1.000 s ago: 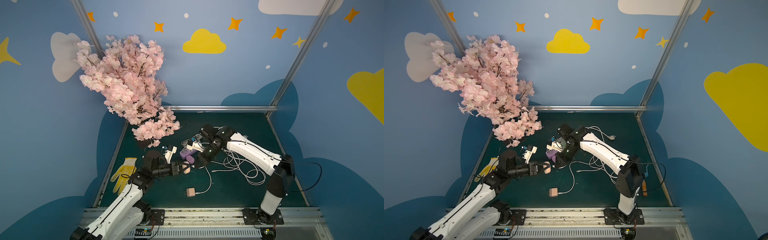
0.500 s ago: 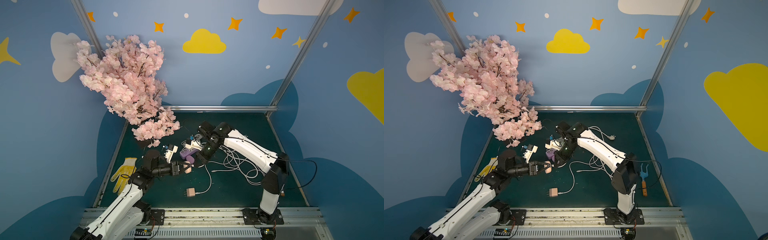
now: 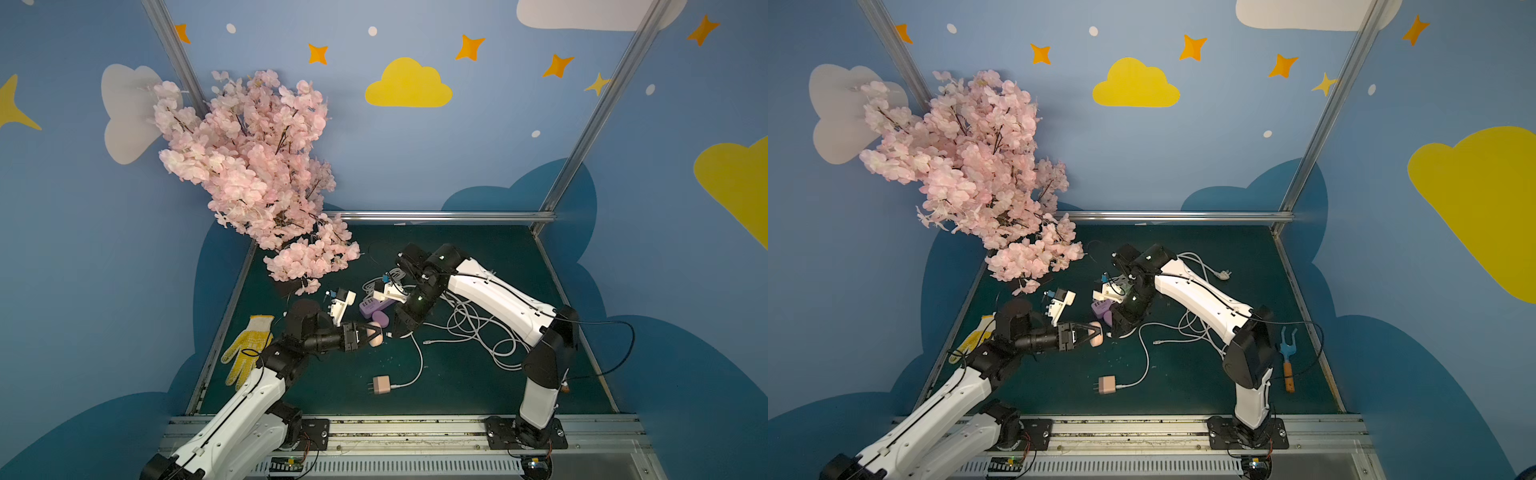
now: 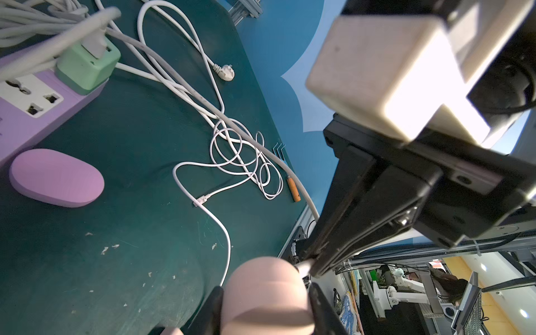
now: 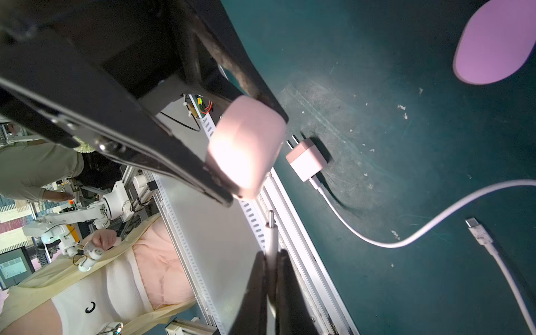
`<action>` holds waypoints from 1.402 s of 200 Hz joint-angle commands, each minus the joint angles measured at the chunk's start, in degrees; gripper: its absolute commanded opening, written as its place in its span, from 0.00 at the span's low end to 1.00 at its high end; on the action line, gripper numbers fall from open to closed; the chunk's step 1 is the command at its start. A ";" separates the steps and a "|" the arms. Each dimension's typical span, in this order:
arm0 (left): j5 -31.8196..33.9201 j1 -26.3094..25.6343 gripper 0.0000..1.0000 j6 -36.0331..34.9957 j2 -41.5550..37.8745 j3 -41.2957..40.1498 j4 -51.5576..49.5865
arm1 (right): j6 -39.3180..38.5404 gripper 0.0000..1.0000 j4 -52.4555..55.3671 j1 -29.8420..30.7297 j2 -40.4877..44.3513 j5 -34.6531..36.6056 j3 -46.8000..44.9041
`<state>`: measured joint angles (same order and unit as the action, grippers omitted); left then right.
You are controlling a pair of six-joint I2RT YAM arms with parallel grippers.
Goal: Charge the bluetooth headset
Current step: Insert the charging cable into the bluetooth headset.
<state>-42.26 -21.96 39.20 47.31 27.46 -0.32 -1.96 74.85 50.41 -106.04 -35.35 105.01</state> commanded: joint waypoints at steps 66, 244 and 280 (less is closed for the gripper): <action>-1.25 0.25 0.03 -0.20 -0.11 -0.57 1.20 | -0.15 0.00 3.19 0.56 -0.47 -3.23 5.29; -2.03 0.20 0.03 0.00 -0.42 -0.04 1.46 | 0.34 0.00 1.05 1.97 -2.92 -0.90 4.76; -2.25 0.25 0.03 0.11 -0.29 -0.06 1.98 | 0.49 0.00 1.09 2.06 -3.92 -1.03 5.68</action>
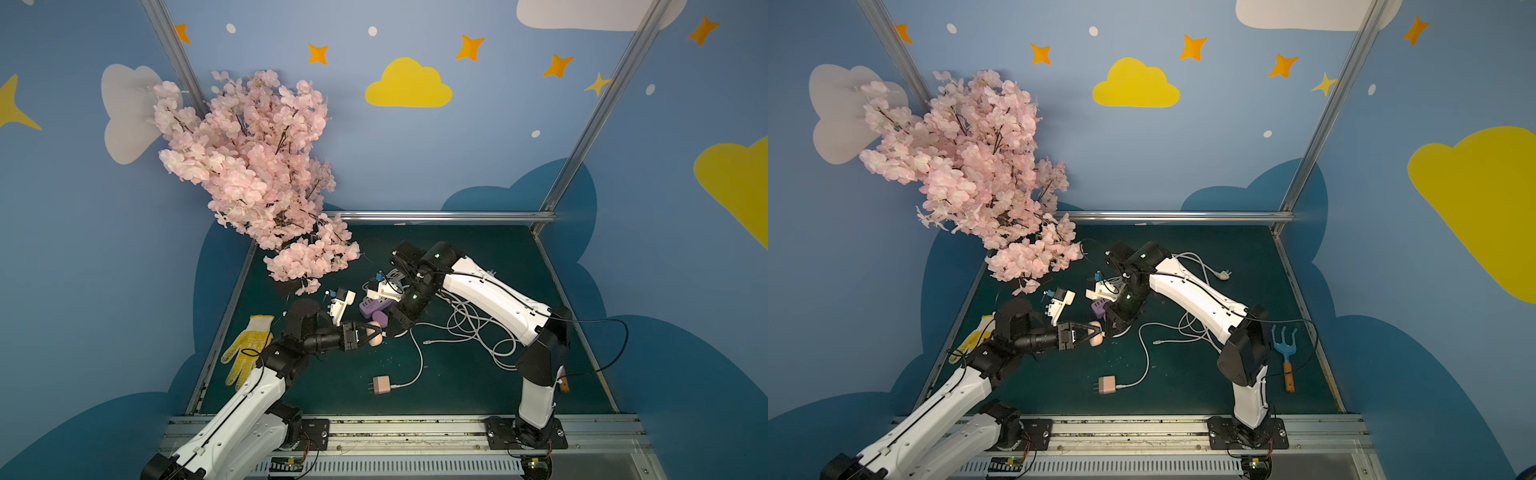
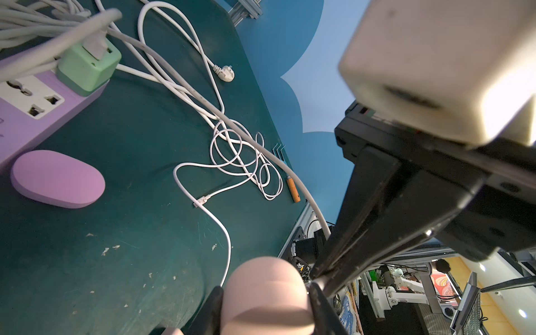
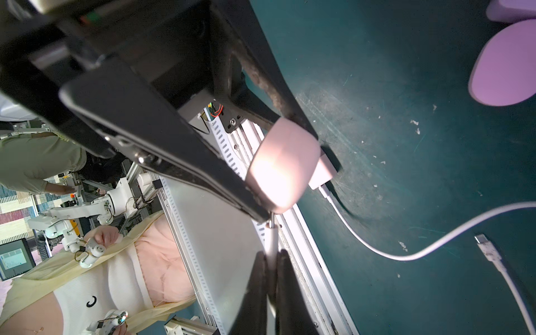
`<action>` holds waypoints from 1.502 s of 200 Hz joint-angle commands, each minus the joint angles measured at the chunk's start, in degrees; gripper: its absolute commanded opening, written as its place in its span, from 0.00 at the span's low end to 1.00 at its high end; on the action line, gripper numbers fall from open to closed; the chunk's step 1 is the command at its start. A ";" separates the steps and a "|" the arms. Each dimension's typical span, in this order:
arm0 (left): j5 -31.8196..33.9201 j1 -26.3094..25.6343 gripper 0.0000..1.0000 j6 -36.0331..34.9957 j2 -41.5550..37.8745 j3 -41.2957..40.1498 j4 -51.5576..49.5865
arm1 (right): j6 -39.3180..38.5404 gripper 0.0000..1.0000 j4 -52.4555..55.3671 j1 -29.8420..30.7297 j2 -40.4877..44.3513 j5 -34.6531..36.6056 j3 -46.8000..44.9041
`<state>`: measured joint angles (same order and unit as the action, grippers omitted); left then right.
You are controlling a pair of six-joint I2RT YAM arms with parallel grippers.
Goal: Charge the bluetooth headset
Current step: Insert the charging cable into the bluetooth headset.
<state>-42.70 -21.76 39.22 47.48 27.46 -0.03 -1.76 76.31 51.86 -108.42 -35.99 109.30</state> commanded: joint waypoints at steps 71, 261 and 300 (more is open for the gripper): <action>-1.21 -3.78 0.03 -4.13 1.93 3.17 -1.89 | -1.22 0.00 2.78 0.79 -6.85 1.14 9.62; -0.84 -7.60 0.35 -0.80 2.48 6.37 2.58 | 2.89 0.00 -5.64 0.88 -5.79 -4.17 6.43; -0.73 -7.60 0.39 0.23 2.57 6.37 3.72 | 3.09 0.00 -6.55 0.78 -5.61 -4.11 5.49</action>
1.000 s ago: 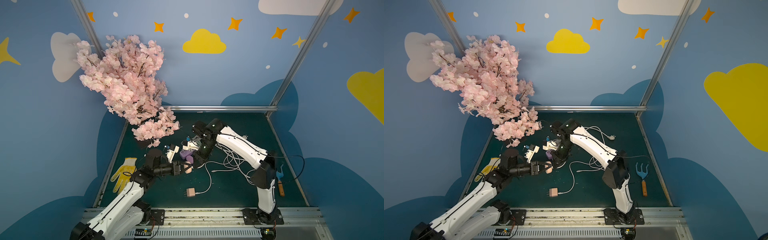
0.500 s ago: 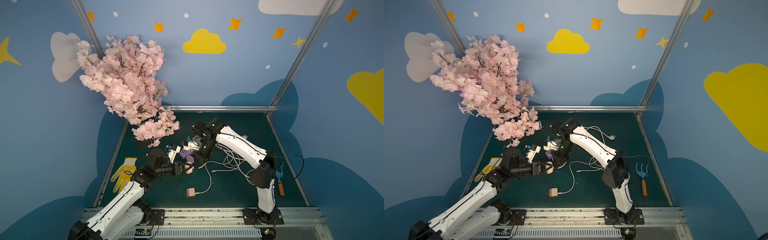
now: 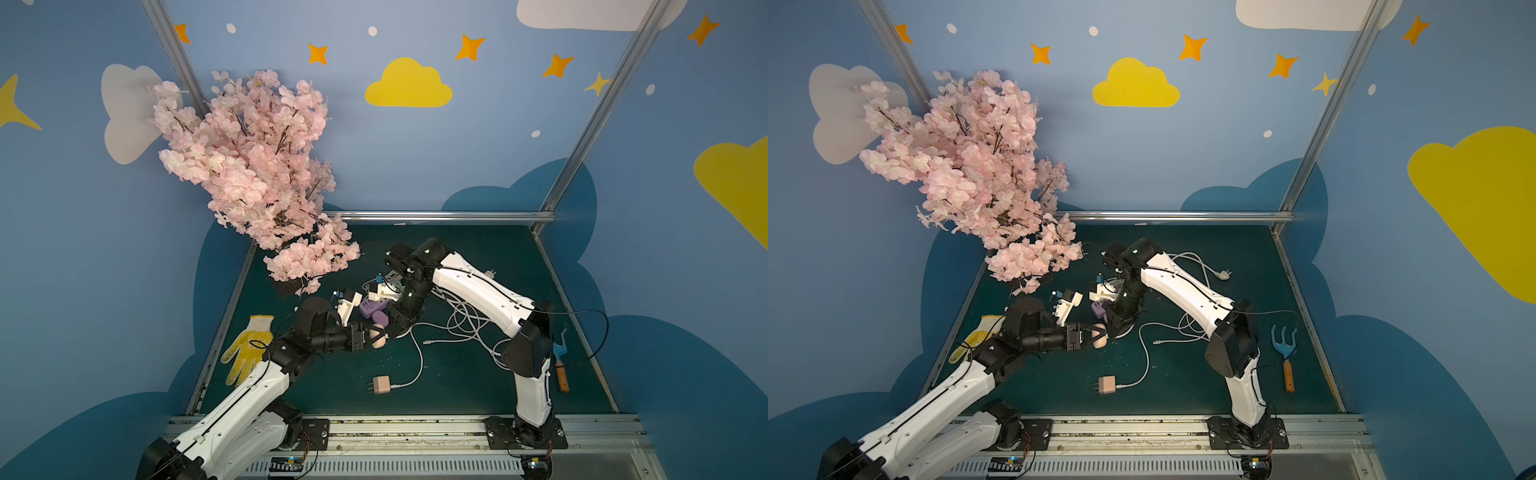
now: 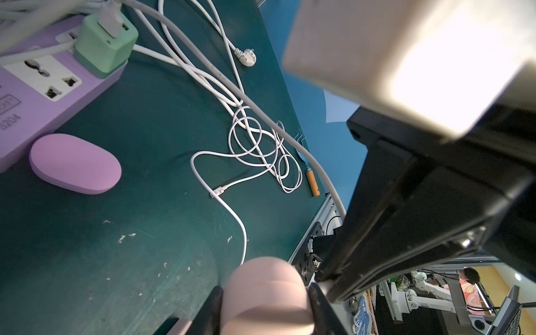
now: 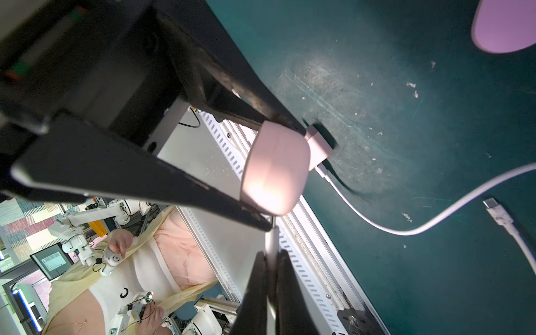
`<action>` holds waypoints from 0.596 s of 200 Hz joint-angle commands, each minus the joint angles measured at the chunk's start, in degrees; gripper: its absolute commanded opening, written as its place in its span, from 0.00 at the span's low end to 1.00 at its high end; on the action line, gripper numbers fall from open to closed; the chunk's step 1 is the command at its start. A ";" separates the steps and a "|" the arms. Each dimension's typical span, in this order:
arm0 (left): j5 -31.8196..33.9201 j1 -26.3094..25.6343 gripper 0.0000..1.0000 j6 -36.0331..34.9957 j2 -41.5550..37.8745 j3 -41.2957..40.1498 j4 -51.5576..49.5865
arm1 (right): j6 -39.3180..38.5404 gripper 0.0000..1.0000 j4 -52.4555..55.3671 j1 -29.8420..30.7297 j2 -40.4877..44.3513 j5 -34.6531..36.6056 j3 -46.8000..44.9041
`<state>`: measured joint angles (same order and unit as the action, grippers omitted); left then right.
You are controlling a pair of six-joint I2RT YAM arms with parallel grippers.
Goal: Charge the bluetooth headset
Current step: Insert the charging cable into the bluetooth headset.
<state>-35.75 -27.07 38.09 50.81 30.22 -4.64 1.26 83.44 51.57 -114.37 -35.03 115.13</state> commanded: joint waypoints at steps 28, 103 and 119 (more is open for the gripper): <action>-6.97 -2.29 0.37 1.38 -1.40 3.62 7.98 | 0.14 0.00 -13.68 1.03 0.44 -5.14 -0.36; -6.35 -2.29 0.03 1.29 -1.65 3.82 7.76 | 0.91 0.00 -14.50 1.04 0.28 -3.78 -0.43; -6.57 -2.48 0.03 1.54 -1.68 3.71 8.54 | 1.62 0.00 -15.69 1.08 0.18 -3.65 -0.28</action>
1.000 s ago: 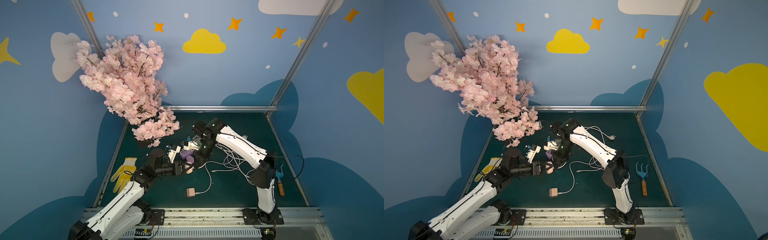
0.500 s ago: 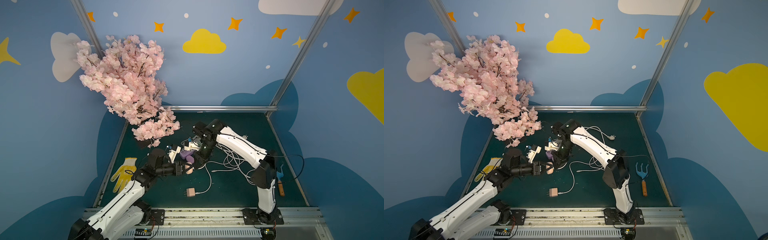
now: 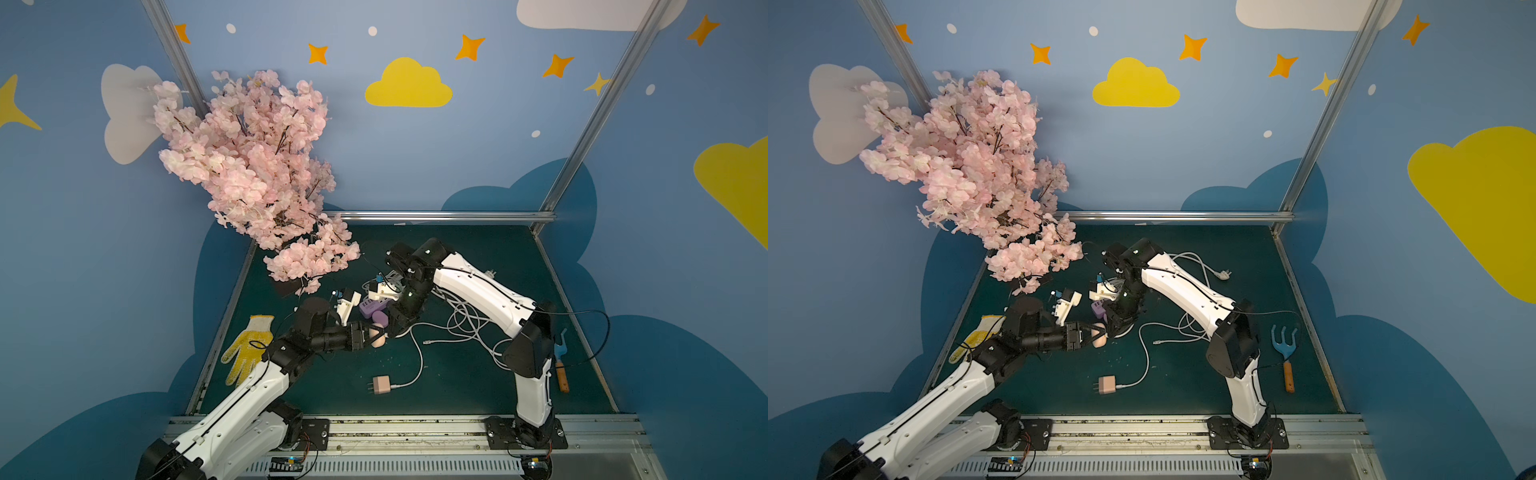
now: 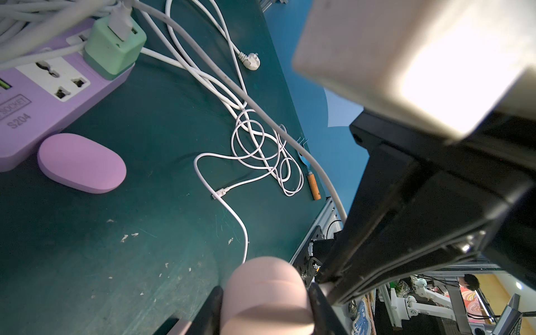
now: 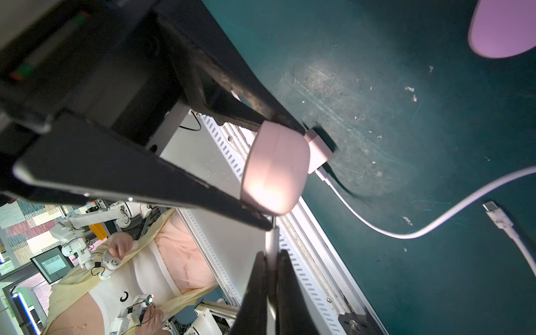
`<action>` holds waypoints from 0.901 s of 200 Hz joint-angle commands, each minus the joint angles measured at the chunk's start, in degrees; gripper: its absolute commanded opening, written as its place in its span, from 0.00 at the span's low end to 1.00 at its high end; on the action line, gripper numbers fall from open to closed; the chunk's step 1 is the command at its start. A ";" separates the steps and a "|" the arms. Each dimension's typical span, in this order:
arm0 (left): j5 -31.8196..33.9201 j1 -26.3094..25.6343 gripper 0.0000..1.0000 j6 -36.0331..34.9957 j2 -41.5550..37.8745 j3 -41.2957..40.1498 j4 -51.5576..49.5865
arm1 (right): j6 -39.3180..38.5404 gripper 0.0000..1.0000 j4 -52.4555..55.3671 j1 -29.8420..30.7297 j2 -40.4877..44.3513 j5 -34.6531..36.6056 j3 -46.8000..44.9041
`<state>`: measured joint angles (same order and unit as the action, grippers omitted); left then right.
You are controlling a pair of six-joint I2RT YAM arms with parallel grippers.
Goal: Charge the bluetooth headset
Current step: Insert the charging cable into the bluetooth headset.
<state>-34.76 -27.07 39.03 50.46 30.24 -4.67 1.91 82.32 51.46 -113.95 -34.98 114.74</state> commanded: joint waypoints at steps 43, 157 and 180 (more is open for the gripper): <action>-8.30 -3.31 0.26 0.40 0.21 4.65 7.96 | 1.78 0.00 -15.71 1.16 -1.19 -4.16 1.67; -6.98 -3.33 0.48 0.53 -0.80 4.57 8.19 | 1.55 0.00 -15.61 1.10 -0.17 -4.39 0.15; -6.96 -3.34 0.51 0.78 -0.68 4.65 8.36 | 1.60 0.00 -15.85 1.10 -0.02 -4.39 -0.13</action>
<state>-32.84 -27.68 39.24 50.96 31.03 -4.23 3.90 81.10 51.46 -113.95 -35.33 114.74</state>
